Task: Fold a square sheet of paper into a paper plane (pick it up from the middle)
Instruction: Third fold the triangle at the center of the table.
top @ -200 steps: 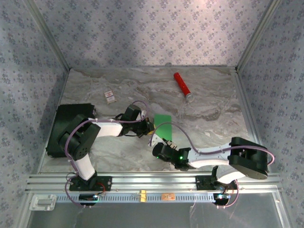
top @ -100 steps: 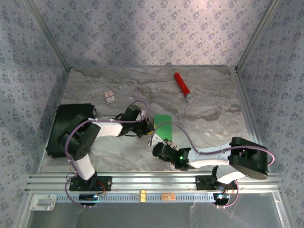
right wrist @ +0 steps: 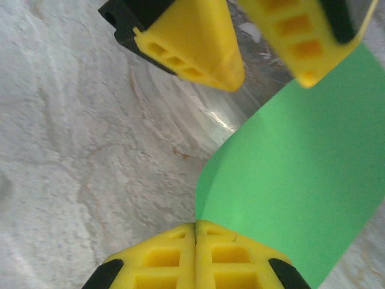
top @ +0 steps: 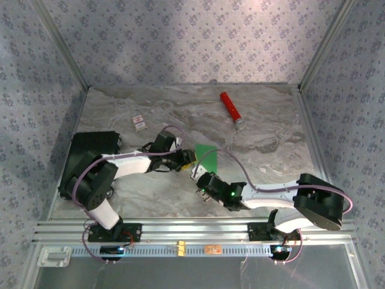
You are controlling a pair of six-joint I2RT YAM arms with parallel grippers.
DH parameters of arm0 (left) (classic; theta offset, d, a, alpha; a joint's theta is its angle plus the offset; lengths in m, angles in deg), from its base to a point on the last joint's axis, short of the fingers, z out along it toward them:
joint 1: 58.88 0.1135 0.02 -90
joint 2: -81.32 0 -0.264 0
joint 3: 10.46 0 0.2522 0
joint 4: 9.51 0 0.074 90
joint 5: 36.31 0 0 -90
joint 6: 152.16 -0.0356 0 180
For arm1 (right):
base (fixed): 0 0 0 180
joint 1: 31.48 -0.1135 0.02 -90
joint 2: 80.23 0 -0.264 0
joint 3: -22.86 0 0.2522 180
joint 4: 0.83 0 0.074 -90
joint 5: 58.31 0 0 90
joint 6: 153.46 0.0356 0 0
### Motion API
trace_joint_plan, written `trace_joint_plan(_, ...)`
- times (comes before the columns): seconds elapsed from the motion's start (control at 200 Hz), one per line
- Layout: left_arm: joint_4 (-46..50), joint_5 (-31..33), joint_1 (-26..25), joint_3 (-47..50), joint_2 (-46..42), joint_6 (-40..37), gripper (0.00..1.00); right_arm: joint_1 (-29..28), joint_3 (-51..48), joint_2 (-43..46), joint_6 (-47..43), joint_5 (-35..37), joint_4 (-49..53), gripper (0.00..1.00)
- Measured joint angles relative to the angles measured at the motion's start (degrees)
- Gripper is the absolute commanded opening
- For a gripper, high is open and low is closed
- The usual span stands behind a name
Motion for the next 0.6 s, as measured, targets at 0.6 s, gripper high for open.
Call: trace_joint_plan(0.6, 6.93, 3.78, 2.82, -0.15, -5.86, -3.45, 0.38, 20.70, -1.97, 4.83, 10.80, -42.64, -2.95, 0.05)
